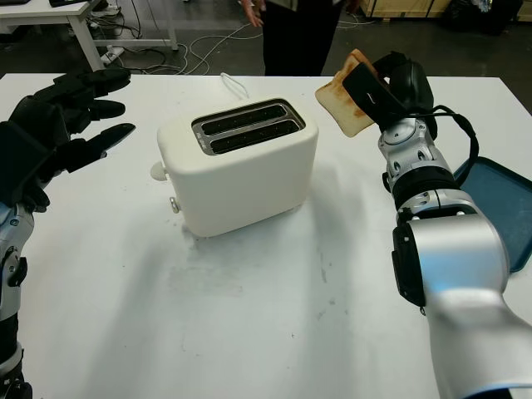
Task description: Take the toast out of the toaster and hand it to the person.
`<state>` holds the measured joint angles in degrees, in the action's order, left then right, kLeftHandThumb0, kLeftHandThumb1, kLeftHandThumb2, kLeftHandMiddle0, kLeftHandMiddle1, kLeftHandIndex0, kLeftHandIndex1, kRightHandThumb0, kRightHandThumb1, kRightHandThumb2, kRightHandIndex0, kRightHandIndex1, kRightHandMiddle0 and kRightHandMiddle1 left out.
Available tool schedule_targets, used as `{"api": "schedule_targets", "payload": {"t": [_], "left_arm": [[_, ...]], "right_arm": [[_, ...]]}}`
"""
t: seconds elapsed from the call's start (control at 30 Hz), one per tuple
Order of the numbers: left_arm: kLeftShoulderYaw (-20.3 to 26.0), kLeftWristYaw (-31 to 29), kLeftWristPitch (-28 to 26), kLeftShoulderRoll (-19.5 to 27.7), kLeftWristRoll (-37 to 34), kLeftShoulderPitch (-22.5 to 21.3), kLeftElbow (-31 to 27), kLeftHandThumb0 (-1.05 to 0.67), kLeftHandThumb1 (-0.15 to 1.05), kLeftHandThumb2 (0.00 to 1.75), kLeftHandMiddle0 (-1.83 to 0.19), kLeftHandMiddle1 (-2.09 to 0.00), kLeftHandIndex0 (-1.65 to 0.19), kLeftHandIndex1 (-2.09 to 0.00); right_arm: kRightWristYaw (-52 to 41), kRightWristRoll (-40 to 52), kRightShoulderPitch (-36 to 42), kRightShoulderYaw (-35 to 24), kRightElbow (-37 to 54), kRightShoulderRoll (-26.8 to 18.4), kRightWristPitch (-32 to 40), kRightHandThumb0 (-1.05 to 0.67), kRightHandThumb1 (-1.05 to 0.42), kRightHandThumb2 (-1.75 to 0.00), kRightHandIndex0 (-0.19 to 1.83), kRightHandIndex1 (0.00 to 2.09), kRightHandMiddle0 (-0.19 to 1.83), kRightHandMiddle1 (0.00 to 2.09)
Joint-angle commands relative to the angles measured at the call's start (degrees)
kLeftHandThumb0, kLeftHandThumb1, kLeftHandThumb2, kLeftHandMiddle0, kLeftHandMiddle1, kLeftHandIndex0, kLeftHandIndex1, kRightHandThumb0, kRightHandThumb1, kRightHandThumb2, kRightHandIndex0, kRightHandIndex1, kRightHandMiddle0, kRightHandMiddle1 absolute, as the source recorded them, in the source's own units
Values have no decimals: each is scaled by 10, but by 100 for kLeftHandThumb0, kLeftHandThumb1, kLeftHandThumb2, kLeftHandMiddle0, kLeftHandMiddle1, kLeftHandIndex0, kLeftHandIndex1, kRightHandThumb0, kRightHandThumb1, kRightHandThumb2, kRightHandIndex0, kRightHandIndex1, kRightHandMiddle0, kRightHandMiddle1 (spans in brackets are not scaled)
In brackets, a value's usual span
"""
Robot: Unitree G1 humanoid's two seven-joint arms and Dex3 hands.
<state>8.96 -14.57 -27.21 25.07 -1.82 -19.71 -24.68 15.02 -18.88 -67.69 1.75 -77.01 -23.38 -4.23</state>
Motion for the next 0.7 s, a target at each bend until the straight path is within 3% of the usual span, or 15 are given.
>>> {"api": "schedule_targets", "payload": {"t": [0.0,0.07,0.13,0.17,0.2,0.23,0.27,0.37,0.4,0.47,0.5,0.53,0.6,0.67], "left_arm": [[-2,2,10,8,10,4,2,-69,92,10,-7,-97,-35,-31],[0,2,6,6,7,4,0,-69,92,10,-6,-97,-35,-32],[0,1,5,7,6,4,-1,-69,92,10,-6,-96,-34,-32],[0,1,3,7,6,4,-2,-69,92,10,-6,-96,-34,-32],[0,2,-1,6,5,3,-4,-69,92,10,-5,-96,-34,-33],[1,2,-3,6,4,3,-5,-68,92,9,-5,-96,-33,-33],[1,2,-4,5,4,3,-6,-67,92,9,-5,-96,-33,-33],[4,2,-4,3,0,4,-4,-67,92,8,-5,-96,-33,-34],[4,2,-3,2,0,4,-3,-67,92,8,-5,-96,-33,-34],[4,3,-6,2,-1,4,-4,-68,92,8,-5,-96,-32,-34],[3,3,-5,2,0,4,-4,-67,92,8,-5,-96,-32,-35],[4,3,-4,1,0,4,-4,-67,92,8,-5,-96,-32,-35],[4,3,-4,2,1,5,-4,-68,92,8,-5,-96,-32,-35],[4,4,-6,2,1,6,-6,-68,92,8,-5,-96,-32,-36]], "right_arm": [[-6,4,2,-2,0,3,-14,-10,-92,-28,56,175,38,135],[-8,2,1,0,0,3,-15,-11,-92,-28,61,175,34,164],[-10,2,0,0,0,3,-14,-12,-92,-28,59,175,30,171],[-11,6,0,-3,1,4,-14,-13,-92,-28,57,175,28,164],[-13,8,0,-5,1,4,-14,-13,-92,-29,55,175,38,122],[-13,10,-2,-7,0,5,-8,-13,-92,-29,54,175,46,107],[-14,11,-2,-9,0,5,-9,-13,-92,-29,52,175,48,108],[-11,2,-3,-2,0,4,-7,-14,-92,-30,55,175,38,142],[-11,1,-2,-1,1,3,-10,-13,-92,-30,54,175,38,141],[-13,9,0,-9,1,3,-17,-11,-92,-29,55,175,40,133],[-14,11,1,-12,1,3,-19,-12,-92,-29,57,175,48,105],[-15,11,1,-13,1,3,-21,-12,-92,-29,60,175,55,95],[-17,11,1,-15,1,3,-24,-10,-92,-29,60,175,47,122],[-17,6,-1,-13,-1,3,-17,-10,-92,-29,59,175,43,135]]}}
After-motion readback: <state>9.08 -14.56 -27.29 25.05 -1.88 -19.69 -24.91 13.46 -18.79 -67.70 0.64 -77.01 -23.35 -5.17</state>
